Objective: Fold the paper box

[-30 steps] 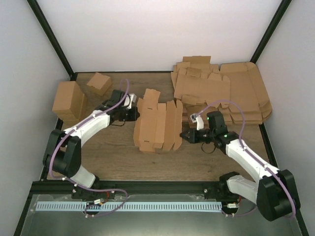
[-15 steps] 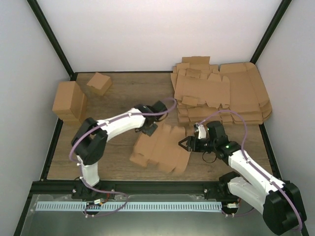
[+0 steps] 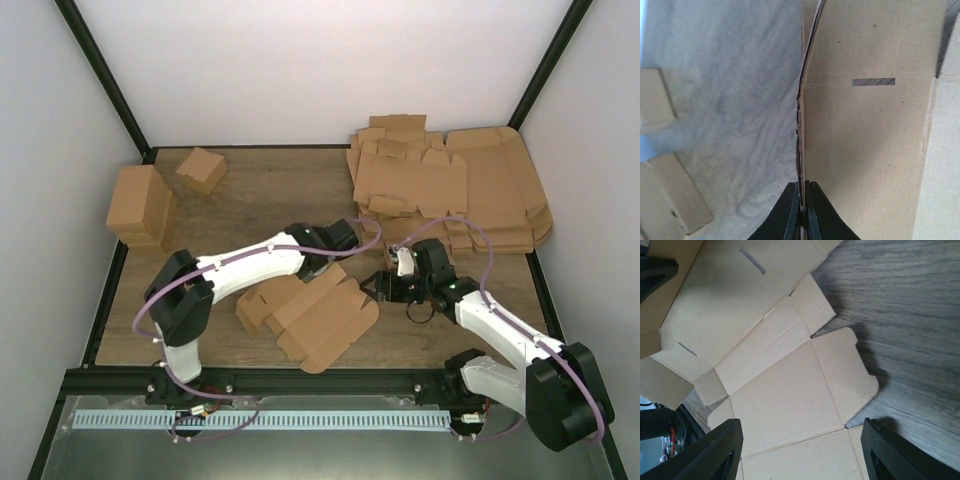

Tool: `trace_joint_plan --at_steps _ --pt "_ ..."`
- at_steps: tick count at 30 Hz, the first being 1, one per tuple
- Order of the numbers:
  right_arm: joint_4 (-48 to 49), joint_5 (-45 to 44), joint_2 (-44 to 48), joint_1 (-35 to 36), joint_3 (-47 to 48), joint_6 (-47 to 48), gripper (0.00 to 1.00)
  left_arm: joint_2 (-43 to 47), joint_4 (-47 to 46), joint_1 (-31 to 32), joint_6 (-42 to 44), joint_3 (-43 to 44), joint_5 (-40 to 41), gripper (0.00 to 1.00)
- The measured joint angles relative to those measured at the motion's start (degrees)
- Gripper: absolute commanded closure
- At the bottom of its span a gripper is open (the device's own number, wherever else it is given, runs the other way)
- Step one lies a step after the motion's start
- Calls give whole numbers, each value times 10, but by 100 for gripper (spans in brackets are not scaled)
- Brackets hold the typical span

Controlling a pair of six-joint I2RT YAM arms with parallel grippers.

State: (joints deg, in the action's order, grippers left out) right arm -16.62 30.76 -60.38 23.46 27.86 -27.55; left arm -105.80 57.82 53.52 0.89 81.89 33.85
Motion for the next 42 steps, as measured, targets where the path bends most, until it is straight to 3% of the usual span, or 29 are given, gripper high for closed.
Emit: trace_joint_plan --at_steps 10,18,25,29,36,42 --pt "154 66 6 1 -41 4 35 68 -78 84 69 -45 109 93" --pt "215 47 -11 2 -31 -117 41 106 -148 123 111 -115 177 93" --pt "187 -15 14 3 8 -168 47 110 -193 144 135 -138 221 93" --pt "162 -25 -8 2 61 -235 44 110 -210 155 143 -148 237 93" --pt "175 -23 -5 2 58 -410 39 110 -225 159 143 -155 244 95" --pt "175 -5 -61 14 85 -487 36 110 -231 169 144 -155 245 95"
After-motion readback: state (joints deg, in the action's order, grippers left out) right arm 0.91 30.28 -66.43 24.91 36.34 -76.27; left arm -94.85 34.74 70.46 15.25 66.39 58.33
